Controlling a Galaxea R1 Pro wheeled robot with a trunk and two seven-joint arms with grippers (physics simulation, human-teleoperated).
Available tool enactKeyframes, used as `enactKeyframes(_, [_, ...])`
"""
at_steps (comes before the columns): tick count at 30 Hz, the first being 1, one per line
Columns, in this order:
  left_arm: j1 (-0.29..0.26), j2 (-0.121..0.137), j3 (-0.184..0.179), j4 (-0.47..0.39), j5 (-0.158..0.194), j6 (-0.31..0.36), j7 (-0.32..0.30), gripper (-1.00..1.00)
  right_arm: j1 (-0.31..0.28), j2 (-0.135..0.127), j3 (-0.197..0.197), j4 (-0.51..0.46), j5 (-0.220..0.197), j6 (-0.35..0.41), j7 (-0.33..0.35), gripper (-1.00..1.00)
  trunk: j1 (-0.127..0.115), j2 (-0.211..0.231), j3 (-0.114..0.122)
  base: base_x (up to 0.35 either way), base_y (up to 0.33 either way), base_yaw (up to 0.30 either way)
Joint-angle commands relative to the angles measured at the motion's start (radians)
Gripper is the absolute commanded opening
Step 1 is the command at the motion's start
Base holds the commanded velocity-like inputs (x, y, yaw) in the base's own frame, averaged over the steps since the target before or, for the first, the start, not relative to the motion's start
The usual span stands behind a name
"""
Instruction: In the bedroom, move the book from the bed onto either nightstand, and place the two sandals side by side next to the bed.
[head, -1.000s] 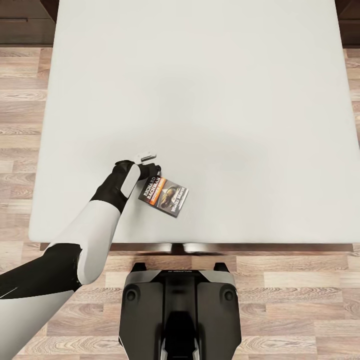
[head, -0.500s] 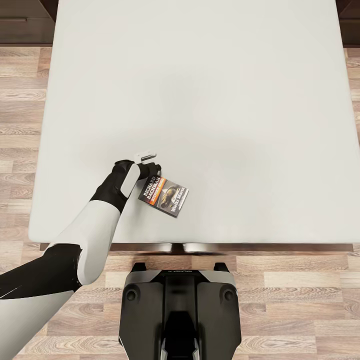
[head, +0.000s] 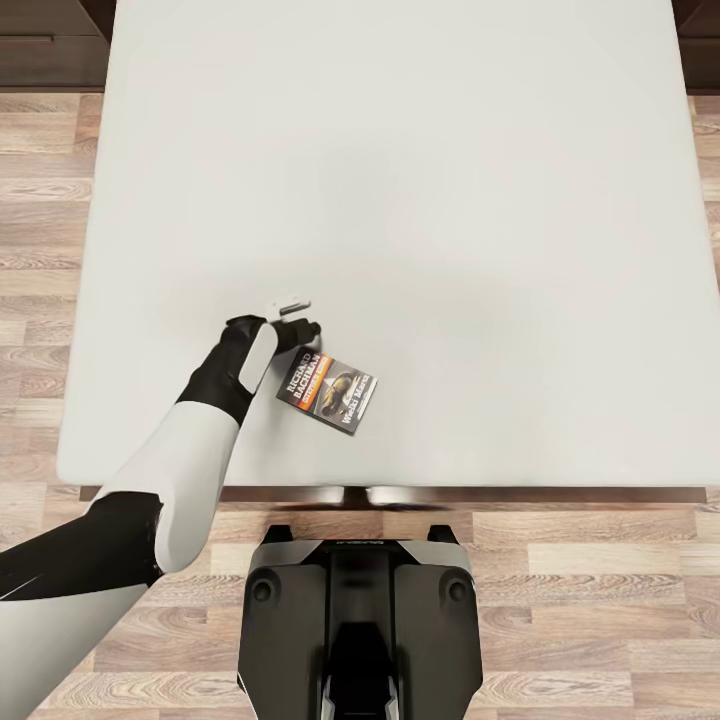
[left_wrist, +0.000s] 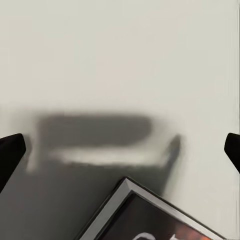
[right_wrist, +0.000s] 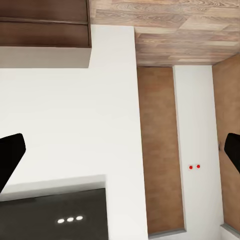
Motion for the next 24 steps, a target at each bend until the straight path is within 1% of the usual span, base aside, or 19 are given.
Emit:
enactKeyframes(1, [0.0, -0.001, 0.003, -0.001, 0.011, 0.004, 0.007, 1.0, -0.001, -0.001, -0.006, 0.003, 0.011, 0.001, -0.005, 1.0, 0.0, -0.001, -0.001, 0.0, 0.0, 0.0])
enactKeyframes(4, [0.002, -0.001, -0.008, -0.032, 0.011, 0.015, 0.008, 1.0, -0.001, -0.001, -0.006, 0.003, 0.011, 0.001, -0.005, 1.0, 0.0, -0.001, -0.001, 0.0, 0.0, 0.0])
enactKeyframes(6, [0.002, -0.001, -0.025, -0.054, 0.011, 0.029, 0.009, 1.0, -0.001, 0.0, -0.006, 0.003, 0.011, 0.001, -0.005, 1.0, 0.0, -0.001, -0.001, 0.0, 0.0, 0.0])
enactKeyframes(7, [0.002, -0.001, -0.025, -0.054, 0.011, 0.029, 0.009, 1.0, -0.001, 0.0, -0.006, 0.003, 0.011, 0.001, -0.005, 1.0, 0.0, -0.001, -0.001, 0.0, 0.0, 0.0])
enactKeyframes(11, [0.003, -0.001, -0.06, -0.08, 0.012, 0.046, 0.011, 1.0, -0.001, 0.0, -0.006, 0.003, 0.011, 0.001, -0.005, 1.0, 0.0, -0.001, -0.001, 0.0, 0.0, 0.0])
enactKeyframes(16, [0.004, -0.001, -0.076, -0.091, 0.013, 0.053, 0.013, 1.0, -0.001, 0.0, -0.006, 0.003, 0.011, 0.001, -0.005, 1.0, 0.0, -0.001, -0.001, 0.0, 0.0, 0.0])
enactKeyframes(24, [0.005, -0.001, -0.085, -0.095, 0.014, 0.056, 0.015, 1.0, -0.001, 0.001, -0.006, 0.003, 0.011, 0.001, -0.005, 1.0, 0.0, -0.001, -0.001, 0.0, 0.0, 0.0])
